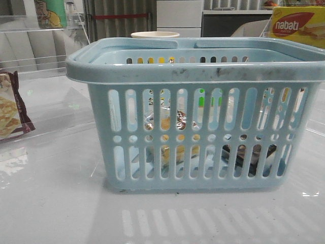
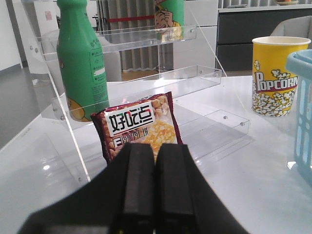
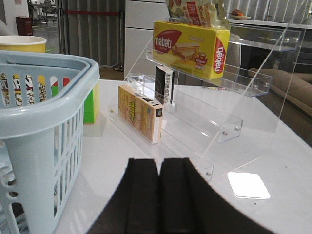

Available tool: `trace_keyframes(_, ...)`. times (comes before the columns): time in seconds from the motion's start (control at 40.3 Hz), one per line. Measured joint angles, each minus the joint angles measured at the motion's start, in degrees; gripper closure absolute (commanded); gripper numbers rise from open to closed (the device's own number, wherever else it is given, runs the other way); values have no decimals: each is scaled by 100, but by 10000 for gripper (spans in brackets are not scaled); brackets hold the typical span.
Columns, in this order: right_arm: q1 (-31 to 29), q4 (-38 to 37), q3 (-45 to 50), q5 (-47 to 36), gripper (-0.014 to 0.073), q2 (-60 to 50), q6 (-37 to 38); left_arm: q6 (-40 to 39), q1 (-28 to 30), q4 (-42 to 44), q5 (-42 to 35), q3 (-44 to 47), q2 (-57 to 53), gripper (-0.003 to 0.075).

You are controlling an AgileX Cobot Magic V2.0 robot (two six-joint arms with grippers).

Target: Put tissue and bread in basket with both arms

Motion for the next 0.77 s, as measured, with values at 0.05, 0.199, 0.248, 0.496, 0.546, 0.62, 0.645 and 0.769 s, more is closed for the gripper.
trace_keyframes(0.05,0,64,0,0,527,0,0,0,0,0,0,0,0,624)
trace_keyframes(0.199,0,143,0,0,527,0,0,0,0,0,0,0,0,624)
trace_keyframes(0.248,0,156,0,0,527,0,0,0,0,0,0,0,0,624)
trace_keyframes(0.496,0,156,0,0,527,0,0,0,0,0,0,0,0,624)
trace_keyframes(0.546,0,156,0,0,527,0,0,0,0,0,0,0,0,624)
trace_keyframes(0.62,0,156,0,0,527,0,0,0,0,0,0,0,0,624)
trace_keyframes(0.645,0,156,0,0,527,0,0,0,0,0,0,0,0,624)
trace_keyframes(0.769,0,156,0,0,527,0,0,0,0,0,0,0,0,624)
